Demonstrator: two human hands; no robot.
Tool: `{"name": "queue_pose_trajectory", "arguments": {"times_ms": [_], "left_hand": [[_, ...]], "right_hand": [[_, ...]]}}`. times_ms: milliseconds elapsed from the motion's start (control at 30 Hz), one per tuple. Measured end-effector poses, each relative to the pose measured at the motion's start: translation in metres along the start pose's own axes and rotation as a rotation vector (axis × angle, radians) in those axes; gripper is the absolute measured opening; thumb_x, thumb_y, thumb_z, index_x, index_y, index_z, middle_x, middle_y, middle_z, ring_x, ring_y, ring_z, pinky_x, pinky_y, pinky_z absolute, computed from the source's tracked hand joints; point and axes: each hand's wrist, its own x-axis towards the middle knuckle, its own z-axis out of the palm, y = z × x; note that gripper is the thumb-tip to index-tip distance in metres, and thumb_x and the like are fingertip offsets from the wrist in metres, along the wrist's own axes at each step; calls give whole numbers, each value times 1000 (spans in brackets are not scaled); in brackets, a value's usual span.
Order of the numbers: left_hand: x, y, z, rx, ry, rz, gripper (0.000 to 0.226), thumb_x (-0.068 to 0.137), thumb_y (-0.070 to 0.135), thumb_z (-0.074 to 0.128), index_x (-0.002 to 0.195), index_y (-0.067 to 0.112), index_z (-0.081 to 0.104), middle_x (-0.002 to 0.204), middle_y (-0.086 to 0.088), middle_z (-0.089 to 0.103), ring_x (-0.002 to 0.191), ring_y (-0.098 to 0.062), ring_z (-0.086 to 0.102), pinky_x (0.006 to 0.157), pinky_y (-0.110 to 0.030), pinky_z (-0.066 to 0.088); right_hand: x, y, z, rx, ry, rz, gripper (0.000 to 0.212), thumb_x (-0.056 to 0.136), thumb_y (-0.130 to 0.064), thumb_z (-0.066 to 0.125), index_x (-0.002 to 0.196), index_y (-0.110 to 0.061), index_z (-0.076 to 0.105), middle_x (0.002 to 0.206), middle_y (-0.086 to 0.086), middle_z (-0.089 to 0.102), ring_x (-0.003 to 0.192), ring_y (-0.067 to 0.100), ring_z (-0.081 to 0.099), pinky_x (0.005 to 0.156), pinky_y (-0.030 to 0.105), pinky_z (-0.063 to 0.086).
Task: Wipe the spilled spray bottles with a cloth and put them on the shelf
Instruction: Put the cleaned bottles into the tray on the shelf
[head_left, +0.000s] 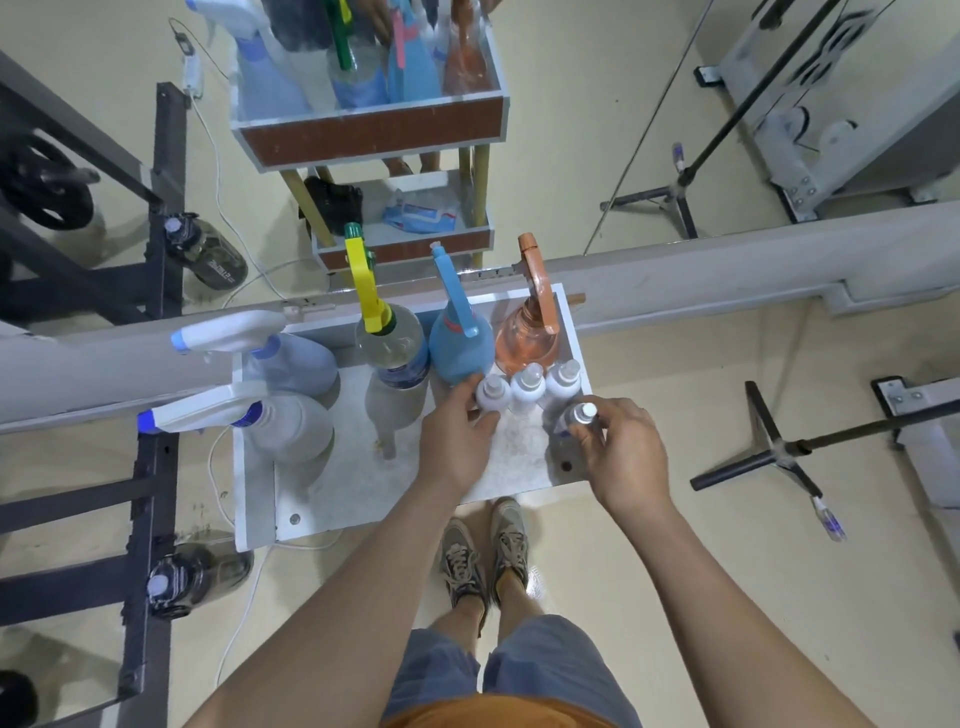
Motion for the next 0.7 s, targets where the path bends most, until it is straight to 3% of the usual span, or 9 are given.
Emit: {"name": "queue_pose_trajectory", "arguments": {"times_ms": [300,400,533,600,700], "left_hand": [[-5,5,3,-12,40,6,42,90,12,66,129,24,58,118,0,68,108,-15,64,97,-34,51],[-4,4,2,21,14,9,48,88,11,67,133,25,55,120,1,67,110,-16,64,98,-39,51],[-7,5,-1,102,55,65,55,88,13,68,137,27,48,119,-2,65,105,-20,64,90,-41,54],[-10,9,-2,142,106,151,54,88,11,68,136,25,50,118,-5,62,103,-23,62,85,-32,53],[-15,17,-4,225,194,354,57,84,2,69,136,16,52,127,-9,54,109,-23,56,86,-18,40]], "right_hand": [[1,-5,4,228,69,48,17,88,-12,68,103,-19,73,94,1,58,84,23,60,74,27,41],[1,-7,5,239,63,69,21,88,-15,68,108,-20,71,97,1,59,86,23,61,76,27,43],[8,-10,0,261,-38,128,50,79,-23,77,125,-23,57,115,3,53,95,21,61,85,32,49],[11,-12,-5,253,-74,140,65,78,-25,79,135,-25,48,121,4,49,95,23,61,87,35,51],[14,-15,-8,219,-94,109,68,79,-24,77,139,-30,46,115,5,48,89,26,63,87,34,50]]}}
